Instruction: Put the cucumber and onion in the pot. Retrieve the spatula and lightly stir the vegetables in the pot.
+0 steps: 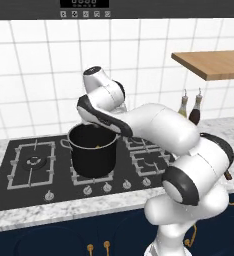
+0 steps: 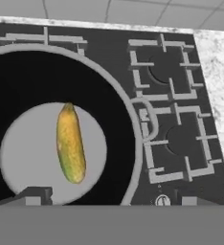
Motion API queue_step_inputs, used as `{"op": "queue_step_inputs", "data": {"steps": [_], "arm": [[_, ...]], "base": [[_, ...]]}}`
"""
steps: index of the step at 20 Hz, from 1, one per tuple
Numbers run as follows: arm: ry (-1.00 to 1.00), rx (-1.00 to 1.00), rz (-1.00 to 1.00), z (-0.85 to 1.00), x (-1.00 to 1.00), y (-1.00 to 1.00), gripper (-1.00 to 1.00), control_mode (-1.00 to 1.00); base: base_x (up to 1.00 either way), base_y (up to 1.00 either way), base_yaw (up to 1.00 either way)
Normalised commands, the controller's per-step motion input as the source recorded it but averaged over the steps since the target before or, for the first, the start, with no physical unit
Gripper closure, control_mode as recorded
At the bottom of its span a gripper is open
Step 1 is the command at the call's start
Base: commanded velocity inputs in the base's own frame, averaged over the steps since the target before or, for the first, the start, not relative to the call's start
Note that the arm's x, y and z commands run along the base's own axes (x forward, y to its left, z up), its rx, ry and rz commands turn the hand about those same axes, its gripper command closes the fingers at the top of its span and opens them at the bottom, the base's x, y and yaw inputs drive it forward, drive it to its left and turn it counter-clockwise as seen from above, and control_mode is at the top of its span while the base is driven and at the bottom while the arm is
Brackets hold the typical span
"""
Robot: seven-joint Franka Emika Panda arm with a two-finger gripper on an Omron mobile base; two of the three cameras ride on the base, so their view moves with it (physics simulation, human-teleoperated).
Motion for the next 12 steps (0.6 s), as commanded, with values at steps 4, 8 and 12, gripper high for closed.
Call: {"op": "queue_step_inputs", "data": {"steps": [4,8,12], "arm": [[0.00,0.00,-0.11,0.00,-0.15,-1.00,-1.00,-1.00],[0.00,0.00,-0.11,0.00,-0.11,-1.00,-1.00,-1.00],[0.00,0.01,-0.12,-0.02,-0.11,-1.00,-1.00,-1.00]], "base": [[0.00,0.00,0.00],[0.00,0.00,0.00],[0.00,0.00,0.00]]}}
